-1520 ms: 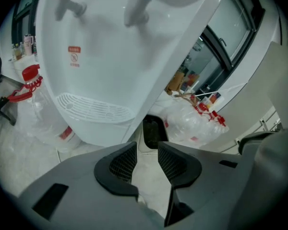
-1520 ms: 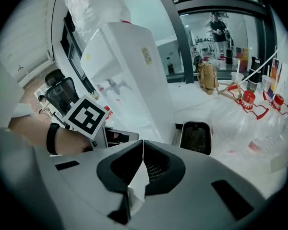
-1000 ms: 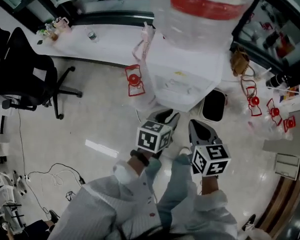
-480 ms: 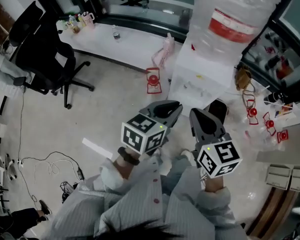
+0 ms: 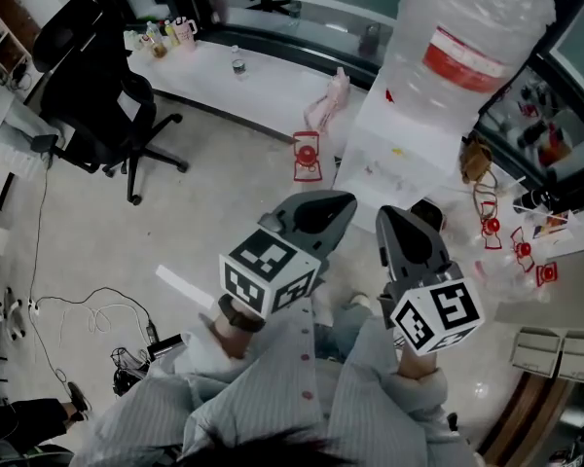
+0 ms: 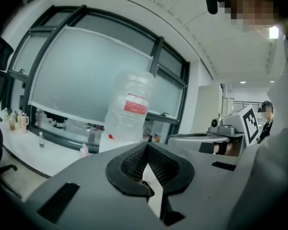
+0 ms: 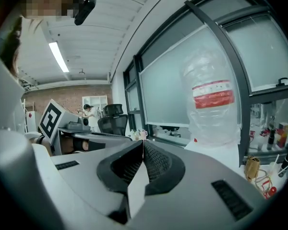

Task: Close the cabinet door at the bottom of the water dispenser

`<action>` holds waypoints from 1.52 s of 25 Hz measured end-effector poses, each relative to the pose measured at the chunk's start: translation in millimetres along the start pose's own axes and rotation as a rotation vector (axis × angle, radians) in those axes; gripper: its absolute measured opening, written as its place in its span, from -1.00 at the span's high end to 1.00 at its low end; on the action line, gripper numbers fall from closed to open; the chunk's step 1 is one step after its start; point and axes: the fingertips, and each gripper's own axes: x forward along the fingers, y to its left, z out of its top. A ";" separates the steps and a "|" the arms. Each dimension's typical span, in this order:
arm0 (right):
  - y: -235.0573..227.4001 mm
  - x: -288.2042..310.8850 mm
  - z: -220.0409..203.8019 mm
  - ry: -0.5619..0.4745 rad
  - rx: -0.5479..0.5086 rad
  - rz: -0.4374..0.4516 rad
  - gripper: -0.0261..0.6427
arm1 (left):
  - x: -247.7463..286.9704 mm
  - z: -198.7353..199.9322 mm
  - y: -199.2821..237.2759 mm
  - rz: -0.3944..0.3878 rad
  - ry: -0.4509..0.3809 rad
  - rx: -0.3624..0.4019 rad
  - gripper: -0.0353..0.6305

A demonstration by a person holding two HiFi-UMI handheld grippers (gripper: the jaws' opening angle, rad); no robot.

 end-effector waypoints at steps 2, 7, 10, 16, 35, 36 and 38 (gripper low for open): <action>1.6 3.6 3.0 0.005 -0.005 0.004 0.88 | -0.2 5.2 1.6 -0.002 -0.006 -0.001 0.87; 1.9 9.5 5.8 0.010 -0.013 0.010 0.88 | 3.1 8.0 1.6 -0.012 0.000 0.014 0.87; 2.0 12.1 6.4 0.011 -0.013 0.009 0.88 | 4.5 5.1 3.1 -0.016 0.007 0.007 0.87; 2.0 19.0 4.1 0.023 -0.013 0.004 0.88 | 5.1 -0.7 11.0 -0.013 0.014 -0.014 0.87; 10.6 26.9 1.2 0.041 -0.003 0.028 0.88 | 3.7 11.0 40.3 -0.032 0.085 0.128 0.87; 10.5 26.4 1.1 0.041 -0.003 0.027 0.88 | 2.9 9.1 41.1 -0.036 0.096 0.141 0.87; 9.5 25.2 0.7 0.041 -0.004 0.022 0.88 | 1.7 5.3 43.4 -0.040 0.112 0.154 0.87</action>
